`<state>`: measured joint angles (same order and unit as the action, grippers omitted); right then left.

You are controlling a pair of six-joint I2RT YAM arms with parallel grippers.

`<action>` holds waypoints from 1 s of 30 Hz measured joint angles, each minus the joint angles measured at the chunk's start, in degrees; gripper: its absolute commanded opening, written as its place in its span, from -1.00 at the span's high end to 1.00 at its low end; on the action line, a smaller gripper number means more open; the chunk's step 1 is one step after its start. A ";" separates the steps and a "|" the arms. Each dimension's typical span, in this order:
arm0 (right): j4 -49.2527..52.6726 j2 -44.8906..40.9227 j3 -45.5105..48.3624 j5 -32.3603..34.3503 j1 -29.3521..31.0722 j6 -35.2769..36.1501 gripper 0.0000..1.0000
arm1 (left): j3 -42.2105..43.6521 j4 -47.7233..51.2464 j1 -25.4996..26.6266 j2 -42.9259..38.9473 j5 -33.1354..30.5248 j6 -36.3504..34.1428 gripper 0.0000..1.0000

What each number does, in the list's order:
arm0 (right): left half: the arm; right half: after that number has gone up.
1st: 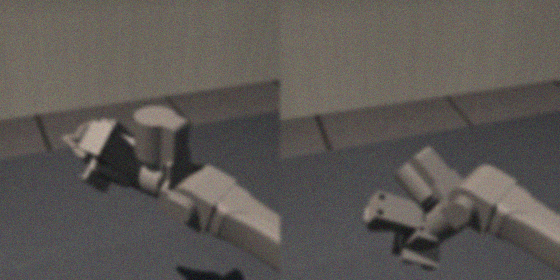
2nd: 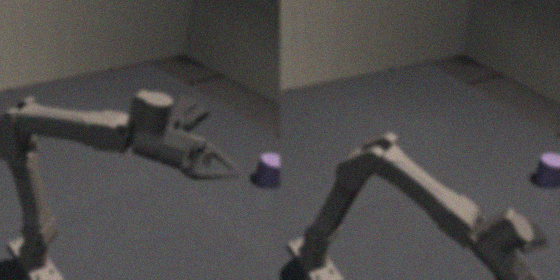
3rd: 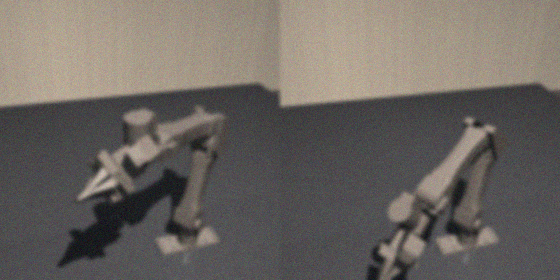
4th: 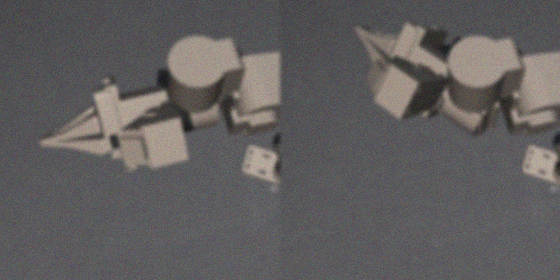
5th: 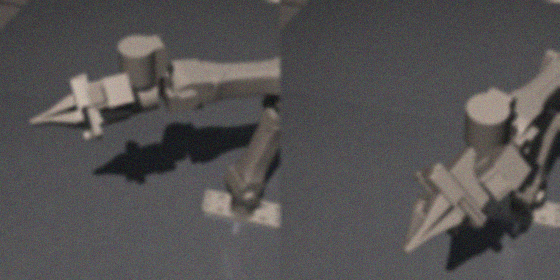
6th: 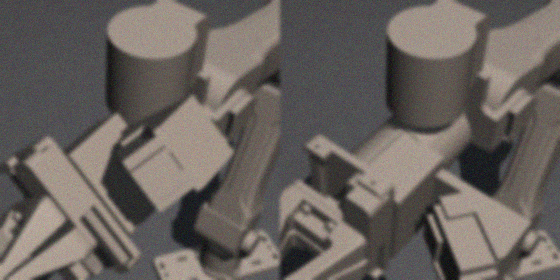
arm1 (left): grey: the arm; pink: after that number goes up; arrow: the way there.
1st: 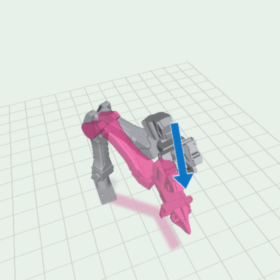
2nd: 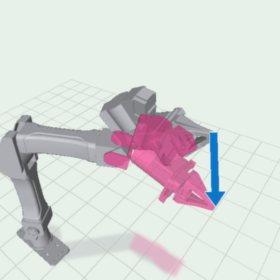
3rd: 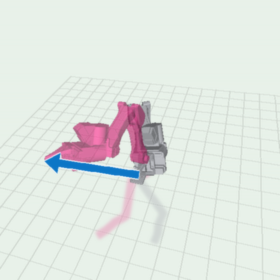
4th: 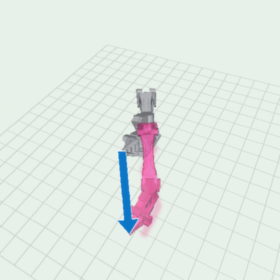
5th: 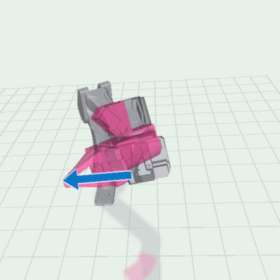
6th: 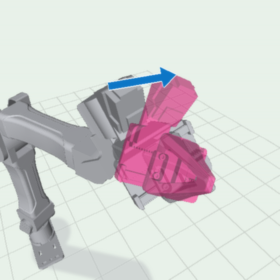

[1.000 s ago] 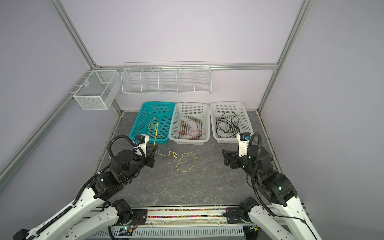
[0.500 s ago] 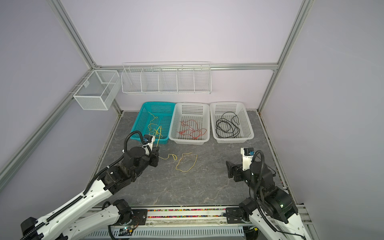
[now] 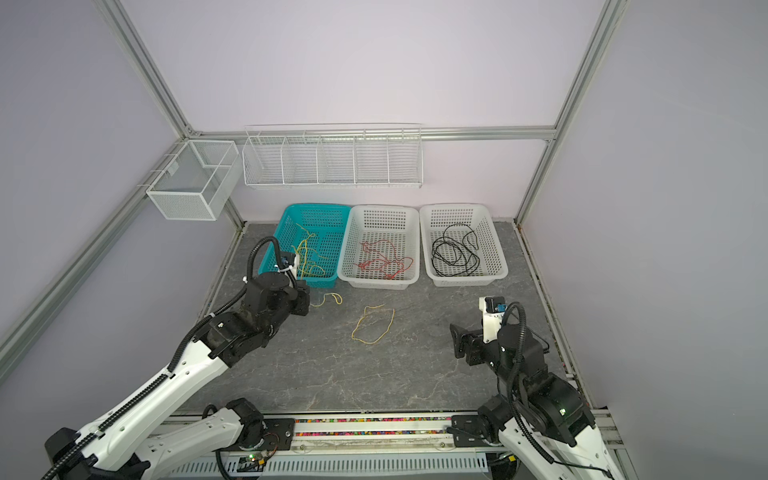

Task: Untangle the cables
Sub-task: 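Carry the yellow wire over the teal basket with the left gripper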

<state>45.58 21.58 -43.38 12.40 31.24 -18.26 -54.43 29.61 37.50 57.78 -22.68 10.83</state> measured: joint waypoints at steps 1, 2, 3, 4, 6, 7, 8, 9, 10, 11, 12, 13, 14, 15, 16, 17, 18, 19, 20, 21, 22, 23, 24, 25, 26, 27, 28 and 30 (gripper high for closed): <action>0.00 -0.11 0.00 0.02 0.04 0.00 -0.76 | -1.44 0.70 -1.16 1.68 0.02 0.35 1.00; -0.02 -0.26 0.02 0.02 0.04 0.00 -0.76 | -2.69 1.16 -2.12 3.06 0.15 0.74 1.00; -0.02 -0.50 0.04 0.00 0.04 0.00 -0.76 | -4.42 1.68 -3.54 4.92 0.35 1.20 1.00; -0.02 -0.76 0.07 0.04 0.09 0.00 -0.76 | -5.90 2.01 -4.74 6.49 0.48 1.62 1.00; -0.02 -1.14 0.07 0.02 0.15 0.00 -0.76 | -8.81 2.56 -6.82 9.55 0.79 2.34 1.00; -0.02 -1.33 0.07 0.04 0.26 0.00 -0.76 | -10.49 2.78 -7.82 11.34 1.03 2.64 1.00; -0.02 -1.46 0.11 0.04 0.37 0.02 -0.76 | -11.82 2.91 -8.63 12.81 1.29 2.93 1.00; -0.02 -1.60 0.11 0.04 0.42 0.02 -0.76 | -13.40 3.04 -9.55 14.67 1.57 3.37 1.00; -0.02 -1.70 0.11 0.09 0.46 0.02 -0.76 | -14.64 3.10 -10.40 16.24 1.86 3.69 1.00; -0.02 -1.77 0.15 0.22 0.48 0.02 -0.76 | -15.76 3.21 -11.28 17.81 2.14 3.98 1.00; -0.02 -1.86 0.20 0.26 0.52 0.02 -0.76 | -16.83 3.41 -12.15 19.43 2.40 4.17 1.00; -0.02 -1.92 0.28 0.28 0.59 0.00 -0.76 | -17.97 3.50 -13.03 21.24 2.60 4.44 1.00; -0.02 -1.95 0.33 0.31 0.66 0.00 -0.76 | -18.84 3.56 -13.62 22.64 2.73 4.63 1.00; -0.04 -1.97 0.44 0.31 0.74 0.00 -0.76 | -19.82 3.56 -14.32 24.37 2.78 4.87 1.00; -0.09 -2.05 0.55 0.31 0.74 0.00 -0.76 | -20.70 3.61 -14.82 25.86 2.75 5.07 1.00; -0.11 -2.14 0.66 0.37 0.74 0.00 -0.76 | -21.64 3.76 -15.32 27.34 2.75 5.09 1.00; -0.13 -2.25 0.74 0.44 0.76 0.00 -0.76 | -22.82 4.04 -15.76 29.09 2.75 5.07 1.00; -0.15 -2.29 0.79 0.44 0.74 0.00 -0.76 | -24.06 4.26 -16.15 30.75 2.67 5.07 1.00; -0.20 -2.29 0.81 0.44 0.76 0.00 -0.76 | -25.20 4.48 -16.39 32.17 2.54 5.05 1.00; -0.33 -2.29 0.87 0.44 0.76 0.00 -0.76 | -26.60 4.90 -16.63 33.83 2.27 5.01 1.00; -0.39 -2.29 0.92 0.44 0.79 0.00 -0.76 | -28.17 5.20 -16.90 35.69 1.68 4.98 1.00; -0.42 -2.29 0.96 0.44 0.79 0.00 -0.75 | -29.49 5.49 -16.96 37.22 1.16 5.01 1.00; -0.42 -2.29 0.96 0.44 0.79 0.00 -0.76 | -30.97 5.99 -17.00 38.86 0.52 4.98 1.00; -0.42 -2.32 0.96 0.44 0.79 -0.02 -0.75 | -32.61 6.64 -17.09 40.63 -0.17 4.85 1.00; -0.44 -2.34 0.96 0.44 0.79 -0.02 -0.75 | -33.83 7.10 -17.14 42.05 -0.70 4.74 1.00; -0.44 -2.40 0.96 0.46 0.79 -0.02 -0.75 | -35.47 8.00 -17.16 43.78 -1.46 4.57 1.00; -0.44 -2.47 0.96 0.48 0.79 -0.02 -0.76 | -36.89 8.70 -17.20 45.29 -2.05 4.42 1.00; -0.44 -2.71 0.98 0.52 0.79 -0.02 -0.75 | -39.34 10.08 -17.33 48.00 -3.10 4.11 1.00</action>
<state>45.15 18.87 -42.39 12.93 32.03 -18.28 -93.78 39.68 20.16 105.78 -25.78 14.94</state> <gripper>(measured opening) 0.878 0.048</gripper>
